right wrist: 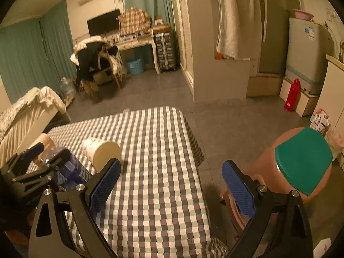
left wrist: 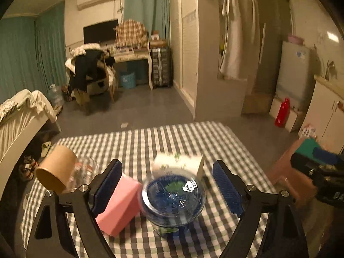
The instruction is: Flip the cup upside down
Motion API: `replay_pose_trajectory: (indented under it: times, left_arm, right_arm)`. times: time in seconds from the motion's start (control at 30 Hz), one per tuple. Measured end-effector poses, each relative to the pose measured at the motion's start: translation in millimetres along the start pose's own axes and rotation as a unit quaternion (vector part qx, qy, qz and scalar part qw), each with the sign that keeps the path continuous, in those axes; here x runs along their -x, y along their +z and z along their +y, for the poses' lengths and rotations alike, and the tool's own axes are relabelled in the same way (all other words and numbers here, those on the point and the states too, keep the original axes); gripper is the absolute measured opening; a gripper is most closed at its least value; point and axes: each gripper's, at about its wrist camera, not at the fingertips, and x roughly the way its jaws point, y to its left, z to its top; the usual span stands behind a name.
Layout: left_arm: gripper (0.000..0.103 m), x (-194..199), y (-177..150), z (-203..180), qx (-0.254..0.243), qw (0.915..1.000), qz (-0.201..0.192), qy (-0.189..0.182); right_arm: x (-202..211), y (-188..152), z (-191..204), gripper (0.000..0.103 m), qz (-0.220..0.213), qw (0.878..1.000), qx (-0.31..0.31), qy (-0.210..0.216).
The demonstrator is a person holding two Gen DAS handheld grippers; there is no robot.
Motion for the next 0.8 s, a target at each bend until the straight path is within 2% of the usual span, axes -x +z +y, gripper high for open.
replay_pose_trajectory:
  times: [0.17,0.33,0.57,0.6,0.67,0.8]
  left_arm:
    - [0.089,41.4,-3.0,20.9,0.016,0.9985,-0.048,0.02]
    - [0.089,66.7,-20.1,46.6,0.032,0.9968,-0.057,0.047]
    - [0.089,76.4,-32.6,74.2,0.058,0.9947,-0.059,0.062]
    - [0.091,77.3,-34.5,76.2,0.058,0.9945,-0.06,0.063]
    - [0.102,78.2,-36.6,82.5,0.062,0.9944,-0.058,0.063]
    - [0.103,81.8,-42.7,95.1,0.082,0.9925,-0.06,0.068]
  right_arm:
    - [24.4,1.7,12.1,0.096,-0.036,0.999,0.02,0.036]
    - [39.9,0.9,39.6,0.096,-0.05,0.995,0.062,0.052]
    - [44.7,-10.3,87.5,0.096,-0.059,0.988,0.122,0.074]
    - [44.3,-11.8,92.3,0.096,-0.06,0.987,0.127,0.074]
    - [42.7,-14.7,104.4,0.096,-0.058,0.986,0.137,0.072]
    - [41.3,-18.1,119.0,0.103,-0.06,0.985,0.145,0.07]
